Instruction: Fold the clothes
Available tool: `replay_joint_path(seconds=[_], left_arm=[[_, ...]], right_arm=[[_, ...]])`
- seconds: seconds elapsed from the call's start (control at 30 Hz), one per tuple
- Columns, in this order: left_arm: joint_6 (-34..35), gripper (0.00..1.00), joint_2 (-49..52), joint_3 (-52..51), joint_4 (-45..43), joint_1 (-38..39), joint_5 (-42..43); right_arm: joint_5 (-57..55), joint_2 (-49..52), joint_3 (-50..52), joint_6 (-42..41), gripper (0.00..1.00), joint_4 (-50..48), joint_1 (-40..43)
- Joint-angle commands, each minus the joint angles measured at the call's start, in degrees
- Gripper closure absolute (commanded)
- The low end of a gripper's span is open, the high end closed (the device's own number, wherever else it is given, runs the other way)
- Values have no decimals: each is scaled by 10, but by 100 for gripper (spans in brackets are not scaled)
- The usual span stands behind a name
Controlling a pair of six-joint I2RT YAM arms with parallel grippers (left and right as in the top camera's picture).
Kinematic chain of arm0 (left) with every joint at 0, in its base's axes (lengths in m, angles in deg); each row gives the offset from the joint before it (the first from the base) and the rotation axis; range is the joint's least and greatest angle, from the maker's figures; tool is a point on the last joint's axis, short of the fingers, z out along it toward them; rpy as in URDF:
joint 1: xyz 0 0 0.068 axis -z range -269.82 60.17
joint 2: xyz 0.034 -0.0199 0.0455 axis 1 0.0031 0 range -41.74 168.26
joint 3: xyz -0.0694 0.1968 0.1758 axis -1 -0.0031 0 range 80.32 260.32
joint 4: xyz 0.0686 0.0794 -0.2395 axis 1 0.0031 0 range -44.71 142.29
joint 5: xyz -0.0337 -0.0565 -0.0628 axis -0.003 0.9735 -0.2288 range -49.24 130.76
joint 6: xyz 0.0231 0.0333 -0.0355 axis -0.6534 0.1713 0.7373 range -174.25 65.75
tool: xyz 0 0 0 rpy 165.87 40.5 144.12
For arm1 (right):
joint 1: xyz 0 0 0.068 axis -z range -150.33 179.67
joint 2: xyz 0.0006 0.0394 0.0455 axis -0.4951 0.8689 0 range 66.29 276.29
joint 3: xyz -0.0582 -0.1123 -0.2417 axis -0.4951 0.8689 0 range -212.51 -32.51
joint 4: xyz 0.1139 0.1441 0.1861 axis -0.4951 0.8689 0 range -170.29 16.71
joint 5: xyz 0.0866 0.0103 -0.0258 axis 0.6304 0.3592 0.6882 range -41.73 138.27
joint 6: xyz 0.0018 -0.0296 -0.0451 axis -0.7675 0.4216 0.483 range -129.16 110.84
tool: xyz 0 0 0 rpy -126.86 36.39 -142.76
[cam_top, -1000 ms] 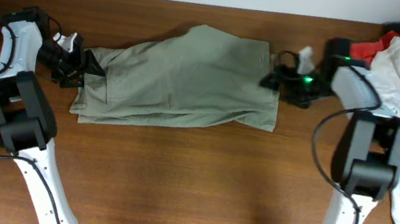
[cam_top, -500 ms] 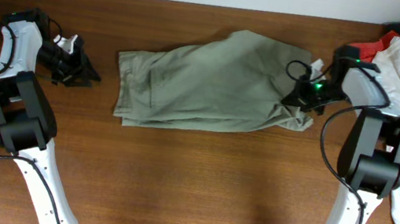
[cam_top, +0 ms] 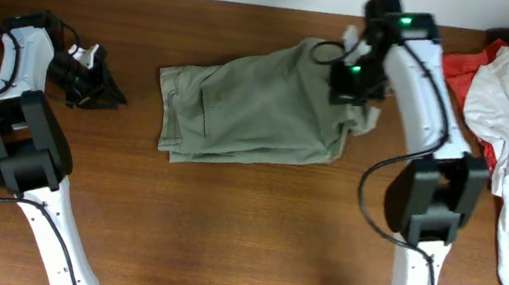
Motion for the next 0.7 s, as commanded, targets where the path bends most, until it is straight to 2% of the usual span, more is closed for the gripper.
replay_joint_path(seconds=[0.0,0.1,0.4,0.6,0.67], left_arm=[[-3,78,16,4,0,-4,8],[-3,79,16,4,1,-3,8],[-3,78,16,4,0,-3,8],[-3,79,16,4,0,16,8],[-3,79,16,4,-3,22,8]], right_arm=[[-35,-17,-15,4,96,4,-66],[-71,-17,-16,-11,96,-5,-129],[-188,-17,-28,19,96,-17,-202],[-235,-17,-108,22,96,4,-238],[-238,-17,-116,45,96,5,-245]])
